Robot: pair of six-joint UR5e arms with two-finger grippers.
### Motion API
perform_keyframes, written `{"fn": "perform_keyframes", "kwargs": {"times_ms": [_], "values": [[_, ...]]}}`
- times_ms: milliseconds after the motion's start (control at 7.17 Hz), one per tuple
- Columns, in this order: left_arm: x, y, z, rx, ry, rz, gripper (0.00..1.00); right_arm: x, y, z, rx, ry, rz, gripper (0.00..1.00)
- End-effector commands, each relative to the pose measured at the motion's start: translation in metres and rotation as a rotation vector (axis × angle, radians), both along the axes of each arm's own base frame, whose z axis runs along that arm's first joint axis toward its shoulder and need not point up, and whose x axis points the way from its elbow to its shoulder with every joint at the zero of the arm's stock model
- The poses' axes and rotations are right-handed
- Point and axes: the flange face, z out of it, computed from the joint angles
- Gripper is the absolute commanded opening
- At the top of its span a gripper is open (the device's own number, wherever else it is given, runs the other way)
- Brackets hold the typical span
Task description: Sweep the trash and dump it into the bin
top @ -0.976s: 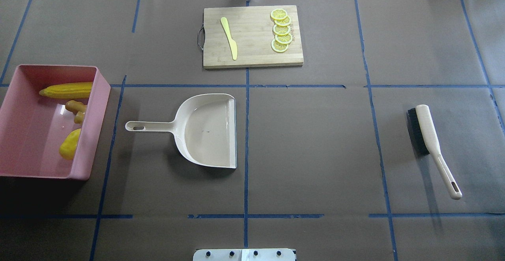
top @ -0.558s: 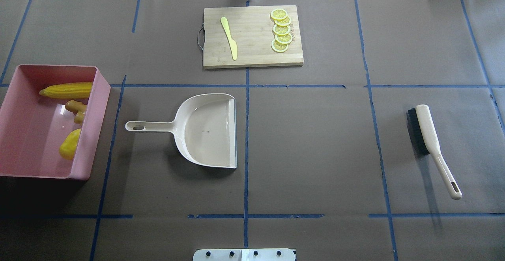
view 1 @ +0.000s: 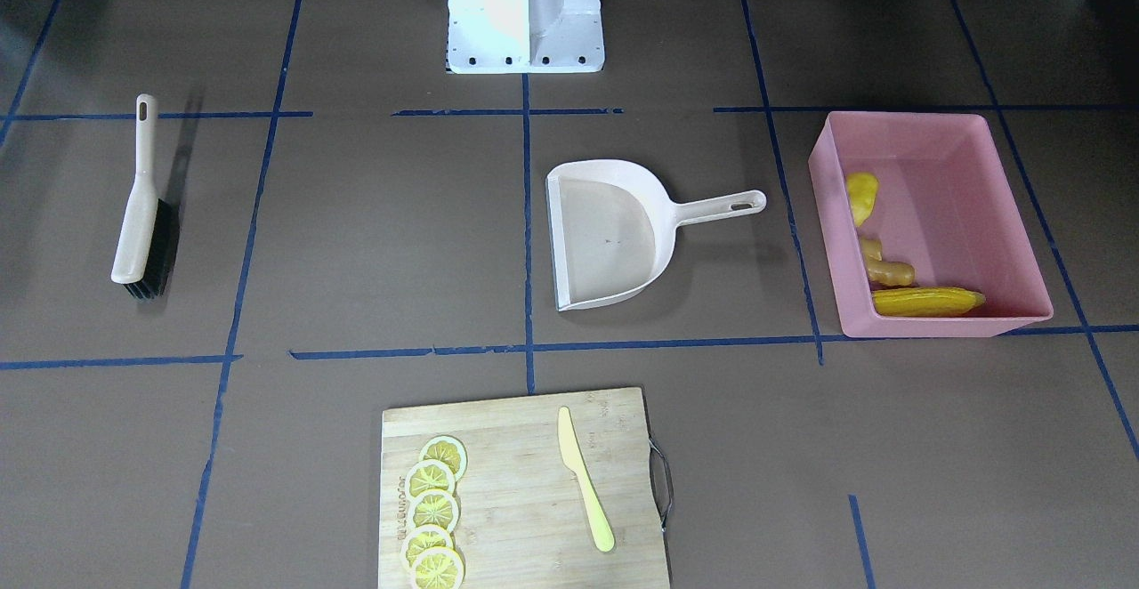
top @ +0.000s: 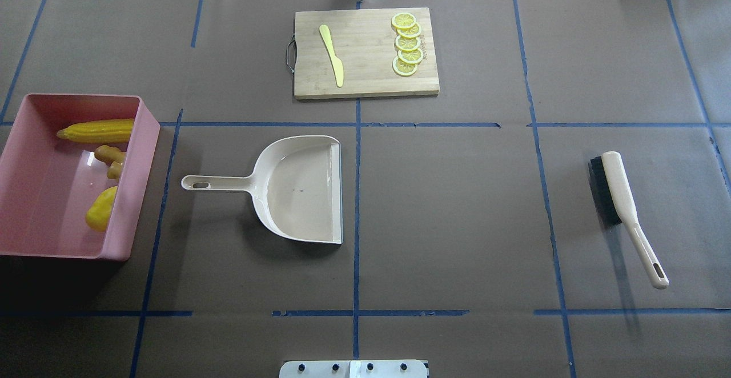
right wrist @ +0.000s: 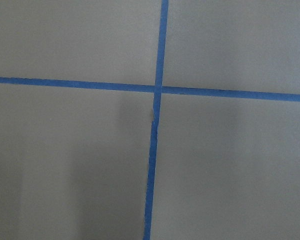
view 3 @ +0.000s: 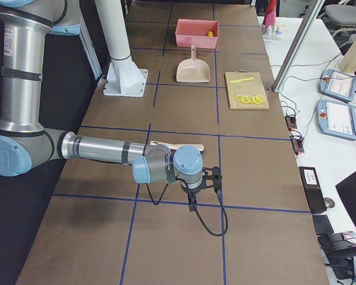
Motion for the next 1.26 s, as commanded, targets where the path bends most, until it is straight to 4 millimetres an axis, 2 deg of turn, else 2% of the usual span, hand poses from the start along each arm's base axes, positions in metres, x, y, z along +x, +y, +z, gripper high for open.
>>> {"fn": "perform_keyframes", "kwargs": {"times_ms": [0, 418, 697, 976, 1116], "values": [[0.001, 0.000, 0.002, 0.000, 0.000, 0.005, 1.00, 0.002, -0.001, -0.019, -0.099, -0.019, 0.005, 0.99], [0.003, 0.001, 0.002, 0.002, -0.001, 0.008, 1.00, -0.001, 0.005, -0.011, -0.116, -0.046, -0.005, 0.99], [0.003, 0.006, 0.009, -0.014, 0.002, 0.008, 1.00, -0.001, 0.006, -0.009, -0.120, -0.048, -0.004, 0.99], [0.003, 0.026, 0.033, -0.047, -0.014, 0.009, 1.00, -0.001, 0.003, -0.011, -0.119, -0.048, 0.000, 0.99], [0.003, 0.029, 0.038, -0.057, -0.013, 0.010, 1.00, -0.001, 0.001, -0.013, -0.118, -0.048, 0.002, 0.99]]}}
